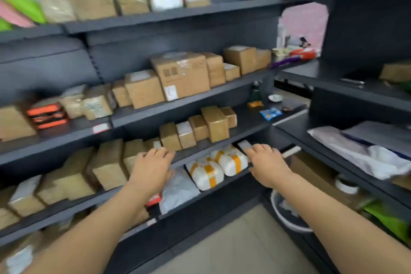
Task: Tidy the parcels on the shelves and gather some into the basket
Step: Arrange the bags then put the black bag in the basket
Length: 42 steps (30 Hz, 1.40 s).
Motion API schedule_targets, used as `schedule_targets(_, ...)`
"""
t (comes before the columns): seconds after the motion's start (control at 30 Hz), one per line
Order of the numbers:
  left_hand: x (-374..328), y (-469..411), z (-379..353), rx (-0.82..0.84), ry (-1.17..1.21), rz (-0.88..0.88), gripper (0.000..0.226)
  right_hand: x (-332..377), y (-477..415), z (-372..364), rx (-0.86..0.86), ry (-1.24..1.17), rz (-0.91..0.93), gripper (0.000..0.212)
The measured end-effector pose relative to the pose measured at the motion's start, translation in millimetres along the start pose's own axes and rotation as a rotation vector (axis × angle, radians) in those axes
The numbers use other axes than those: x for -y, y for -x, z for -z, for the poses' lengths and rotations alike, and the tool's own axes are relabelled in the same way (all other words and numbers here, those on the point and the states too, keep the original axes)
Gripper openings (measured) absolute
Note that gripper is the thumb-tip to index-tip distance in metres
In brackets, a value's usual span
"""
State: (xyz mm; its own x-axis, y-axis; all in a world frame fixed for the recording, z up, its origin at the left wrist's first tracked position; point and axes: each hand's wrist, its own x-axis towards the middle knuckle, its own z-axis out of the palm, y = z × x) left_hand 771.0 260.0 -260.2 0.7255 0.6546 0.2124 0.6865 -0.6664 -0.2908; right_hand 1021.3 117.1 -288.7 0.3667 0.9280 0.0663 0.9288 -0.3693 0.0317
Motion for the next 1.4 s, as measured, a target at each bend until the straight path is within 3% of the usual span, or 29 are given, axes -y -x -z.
schedule_targets(0.3, 200, 110, 91, -0.166, -0.176, 0.360, 0.053, 223, -36, 124, -0.262, -0.062, 0.396, 0.068)
schedule_targets(0.67, 391, 279, 157, -0.307, -0.280, 0.567, 0.047, 457, -8, 226, -0.447, -0.153, 0.526, 0.062)
schedule_targets(0.93, 482, 364, 160, -0.317, -0.282, 0.668, 0.052, 575, 5, 248, -0.440, -0.289, 0.639, 0.061)
schedule_targets(1.17, 543, 377, 140, -0.302, -0.261, 0.741, 0.053, 657, -29, 264, -0.474, -0.347, 0.751, 0.064)
schedule_targets(1.4, 608, 325, 114, -0.253, -0.340, 0.763, 0.055, 721, -110, 277, -0.540, -0.428, 0.845, 0.064)
